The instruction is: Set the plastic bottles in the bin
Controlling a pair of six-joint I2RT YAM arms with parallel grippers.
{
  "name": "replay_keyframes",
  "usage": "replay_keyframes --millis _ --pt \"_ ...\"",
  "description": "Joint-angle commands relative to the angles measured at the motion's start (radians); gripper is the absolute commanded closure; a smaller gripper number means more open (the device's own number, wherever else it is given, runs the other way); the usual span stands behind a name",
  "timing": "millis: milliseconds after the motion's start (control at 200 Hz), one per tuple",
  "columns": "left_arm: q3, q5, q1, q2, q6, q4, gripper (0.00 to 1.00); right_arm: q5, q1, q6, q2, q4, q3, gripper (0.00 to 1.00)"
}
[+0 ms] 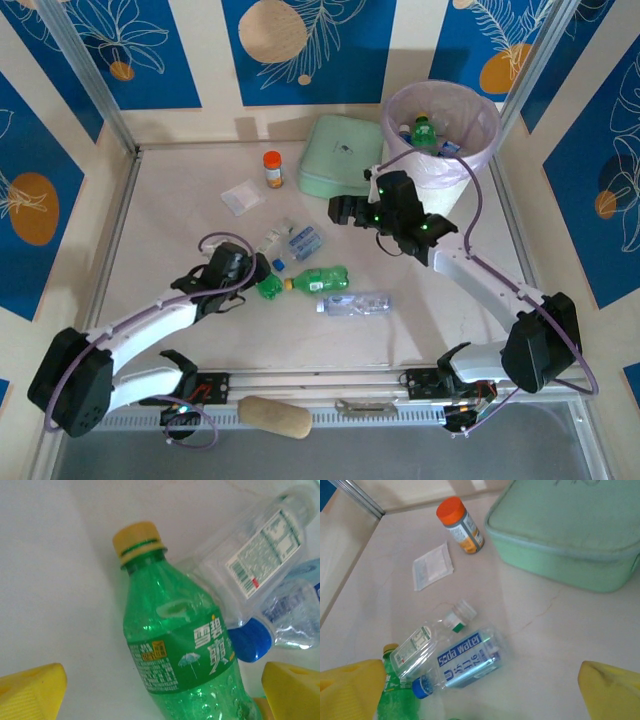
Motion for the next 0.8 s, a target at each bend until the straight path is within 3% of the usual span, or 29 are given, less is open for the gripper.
replay_keyframes --millis 0,355,600,795 --pt "0.045 -0.005 -0.038 0.036 -0.075 0.007 0.0 0.018 0.026 0.101 -0.021 0.118 -0.048 0.01" --pt "0.053 -0.083 -0.124 0.105 -0.209 0.006 0.0 0.018 0.059 0.12 0.041 0.117 -0.034 0.01" --pt "0.084 -0.082 -0.135 0.182 -0.214 0.009 0.0 0.035 0.061 0.12 0.029 0.101 -0.038 0.01" --pt "0.089 -0.159 -0.135 0.152 -0.197 -0.092 0.0 0.042 0.061 0.121 0.028 0.098 -0.04 0.01"
